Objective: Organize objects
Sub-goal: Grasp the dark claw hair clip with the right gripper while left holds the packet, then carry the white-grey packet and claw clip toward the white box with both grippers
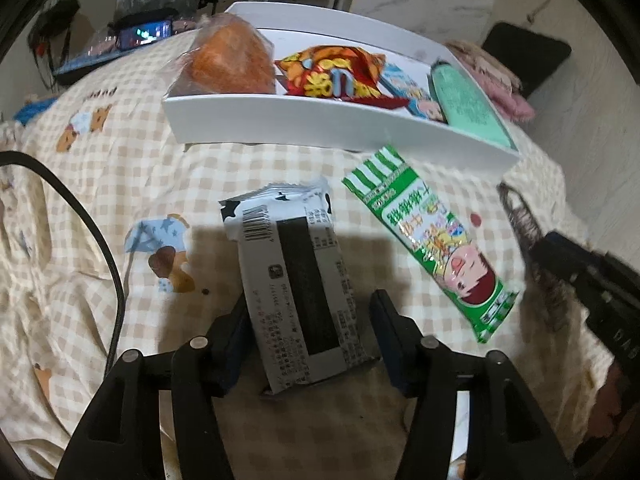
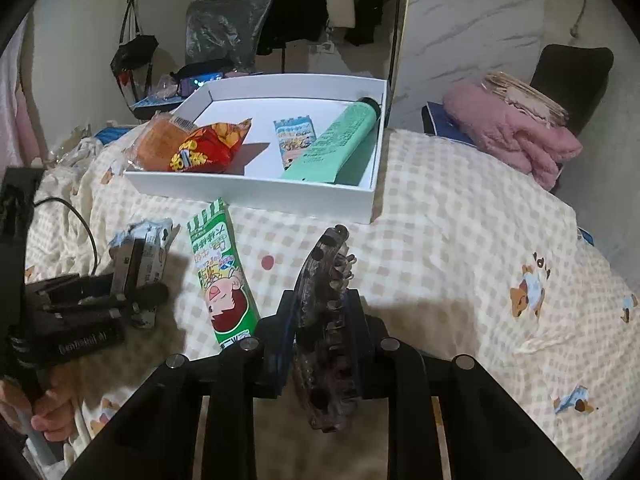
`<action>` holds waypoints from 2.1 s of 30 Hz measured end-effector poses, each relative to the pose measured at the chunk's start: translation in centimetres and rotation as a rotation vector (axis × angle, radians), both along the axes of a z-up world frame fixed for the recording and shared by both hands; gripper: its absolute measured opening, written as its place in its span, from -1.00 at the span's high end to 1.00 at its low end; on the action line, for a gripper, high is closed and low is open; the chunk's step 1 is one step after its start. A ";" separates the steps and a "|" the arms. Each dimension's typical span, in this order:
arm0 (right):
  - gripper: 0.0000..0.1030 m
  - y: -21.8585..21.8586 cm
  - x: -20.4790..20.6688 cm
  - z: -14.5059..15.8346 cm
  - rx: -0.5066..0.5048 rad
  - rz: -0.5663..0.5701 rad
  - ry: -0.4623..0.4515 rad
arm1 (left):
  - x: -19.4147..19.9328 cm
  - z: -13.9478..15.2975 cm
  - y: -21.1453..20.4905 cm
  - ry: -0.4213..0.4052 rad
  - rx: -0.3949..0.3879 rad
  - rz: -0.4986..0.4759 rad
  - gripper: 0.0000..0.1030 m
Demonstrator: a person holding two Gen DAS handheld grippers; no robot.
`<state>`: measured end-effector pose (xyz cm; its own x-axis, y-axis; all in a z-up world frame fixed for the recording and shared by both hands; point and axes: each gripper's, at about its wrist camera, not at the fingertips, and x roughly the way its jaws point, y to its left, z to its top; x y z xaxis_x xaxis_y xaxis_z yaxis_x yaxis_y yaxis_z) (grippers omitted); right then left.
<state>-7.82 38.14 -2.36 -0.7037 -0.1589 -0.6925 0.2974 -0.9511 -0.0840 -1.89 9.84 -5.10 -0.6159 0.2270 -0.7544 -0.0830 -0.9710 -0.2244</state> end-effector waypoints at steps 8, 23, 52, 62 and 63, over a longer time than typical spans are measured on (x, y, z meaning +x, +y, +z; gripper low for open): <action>0.53 0.2 0.1 0.3 -0.011 -0.020 0.007 | 0.2 -0.1 -1.0 -0.004 0.030 0.023 0.03; 0.17 0.4 -0.4 -0.4 -0.041 -0.001 -0.043 | 0.8 1.0 -2.5 0.060 0.139 0.043 0.04; 0.37 -2.2 1.1 -2.8 -0.614 0.247 -0.099 | 0.1 0.4 -2.1 0.047 0.157 0.042 0.04; 0.37 -2.3 0.5 -2.6 -0.621 0.234 -0.108 | 0.4 0.9 -2.9 0.076 0.193 0.039 0.04; 0.37 -2.4 0.5 -2.3 -0.613 0.233 -0.102 | 0.4 1.0 -3.1 0.077 0.207 0.028 0.04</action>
